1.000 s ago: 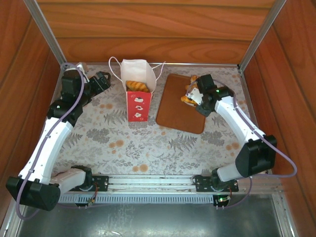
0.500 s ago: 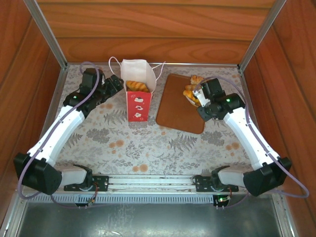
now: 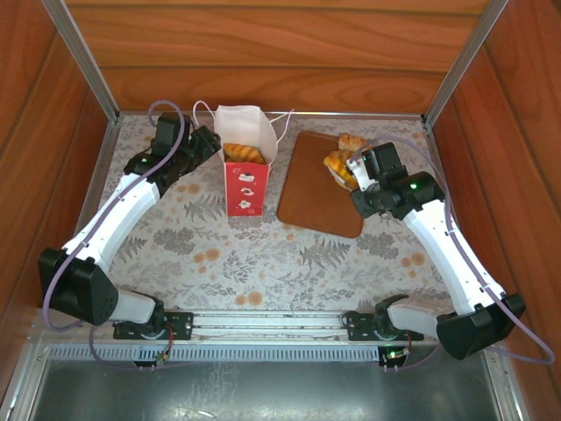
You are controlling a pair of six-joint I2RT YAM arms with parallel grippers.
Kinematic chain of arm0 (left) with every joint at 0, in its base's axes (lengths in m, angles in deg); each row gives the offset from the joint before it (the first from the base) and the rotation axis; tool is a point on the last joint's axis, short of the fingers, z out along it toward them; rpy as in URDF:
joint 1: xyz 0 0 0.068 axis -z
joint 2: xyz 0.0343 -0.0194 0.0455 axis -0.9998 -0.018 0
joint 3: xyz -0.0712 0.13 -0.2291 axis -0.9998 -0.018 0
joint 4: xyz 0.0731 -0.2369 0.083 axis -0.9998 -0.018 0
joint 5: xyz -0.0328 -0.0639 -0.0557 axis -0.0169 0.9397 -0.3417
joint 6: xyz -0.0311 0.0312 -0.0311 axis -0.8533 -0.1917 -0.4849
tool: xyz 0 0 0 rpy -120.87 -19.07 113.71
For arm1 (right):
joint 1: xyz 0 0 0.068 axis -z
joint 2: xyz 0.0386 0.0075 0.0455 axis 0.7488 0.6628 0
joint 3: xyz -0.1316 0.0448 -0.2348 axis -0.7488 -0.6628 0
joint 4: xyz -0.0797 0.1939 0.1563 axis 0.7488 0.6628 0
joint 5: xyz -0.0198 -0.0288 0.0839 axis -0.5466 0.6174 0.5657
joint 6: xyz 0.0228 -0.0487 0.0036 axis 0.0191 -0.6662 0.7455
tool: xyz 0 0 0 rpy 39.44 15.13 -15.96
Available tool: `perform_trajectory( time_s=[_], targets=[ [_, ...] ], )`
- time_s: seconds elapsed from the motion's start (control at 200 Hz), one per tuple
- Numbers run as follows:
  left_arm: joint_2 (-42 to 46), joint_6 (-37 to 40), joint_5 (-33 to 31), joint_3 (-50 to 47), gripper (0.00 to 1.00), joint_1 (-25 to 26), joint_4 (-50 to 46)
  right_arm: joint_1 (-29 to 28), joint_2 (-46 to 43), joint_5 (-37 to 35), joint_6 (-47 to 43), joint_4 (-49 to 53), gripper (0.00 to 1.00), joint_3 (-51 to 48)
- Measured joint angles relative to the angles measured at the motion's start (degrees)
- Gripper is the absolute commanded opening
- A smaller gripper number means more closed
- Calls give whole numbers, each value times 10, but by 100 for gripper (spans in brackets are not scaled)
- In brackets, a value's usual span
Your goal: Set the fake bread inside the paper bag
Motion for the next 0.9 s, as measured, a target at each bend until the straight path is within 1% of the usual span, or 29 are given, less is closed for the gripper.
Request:
perform_trajectory(
  time_s=[0.185,0.275,0.35,0.625,0.78,0.905],
  targets=[
    [-13,-6,1,7,50,0,12,-1,0,0,0,0,37,0],
    [-17,-10,2,8,49,0,21,-3,-1,1,0,0,37,0],
    [-21,-9,4,11,40,0,24,-3,-3,2,0,0,37,0],
    [-25,-12,13,13,19,0,38,-3,-20,6,0,0,37,0],
    [-27,-12,17,13,6,0,41,-4,-23,15,0,0,37,0],
    [-29,-12,18,13,1,0,43,-4,-35,24,2,0,37,0]
  ],
)
